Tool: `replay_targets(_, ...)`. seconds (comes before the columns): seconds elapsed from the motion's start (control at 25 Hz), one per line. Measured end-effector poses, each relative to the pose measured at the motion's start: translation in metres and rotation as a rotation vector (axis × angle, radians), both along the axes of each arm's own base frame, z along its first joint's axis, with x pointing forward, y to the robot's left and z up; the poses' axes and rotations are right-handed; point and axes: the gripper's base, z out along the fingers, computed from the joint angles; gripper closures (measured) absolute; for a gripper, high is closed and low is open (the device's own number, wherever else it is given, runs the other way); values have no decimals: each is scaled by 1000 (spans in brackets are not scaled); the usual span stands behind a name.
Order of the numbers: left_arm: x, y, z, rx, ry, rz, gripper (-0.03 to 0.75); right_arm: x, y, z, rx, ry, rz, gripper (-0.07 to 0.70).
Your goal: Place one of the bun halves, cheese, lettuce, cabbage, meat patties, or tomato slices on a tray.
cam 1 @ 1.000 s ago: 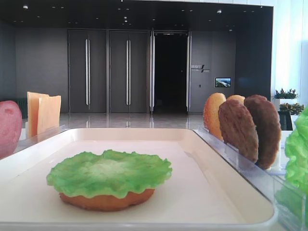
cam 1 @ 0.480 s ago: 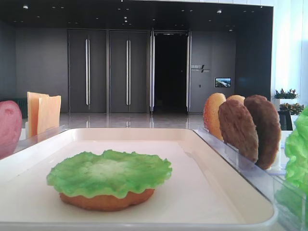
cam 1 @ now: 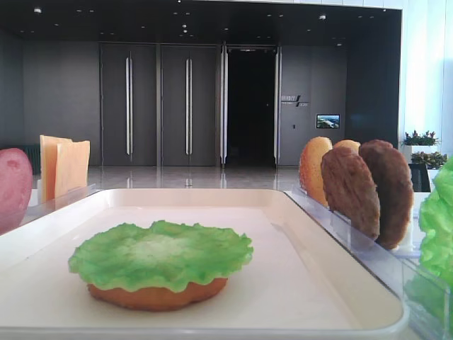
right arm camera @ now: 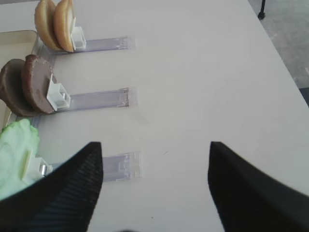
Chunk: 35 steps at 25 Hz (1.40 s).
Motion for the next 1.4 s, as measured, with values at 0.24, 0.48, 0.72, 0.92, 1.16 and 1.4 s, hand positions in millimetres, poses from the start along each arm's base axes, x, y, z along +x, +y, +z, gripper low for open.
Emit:
replay_targets(0.24,0,0,0,0,0,0,181,0,0,0,0,-3,0,184)
replay_targets(0.48,0,0,0,0,0,0,181,0,0,0,0,-3,0,187)
replay_targets(0.72,0,0,0,0,0,0,181,0,0,0,0,-3,0,190)
replay_targets(0.92,0,0,0,0,0,0,181,0,0,0,0,-3,0,192)
replay_targets(1.16,0,0,0,0,0,0,181,0,0,0,0,-3,0,192)
replay_targets(1.4,0,0,0,0,0,0,181,0,0,0,0,-3,0,195)
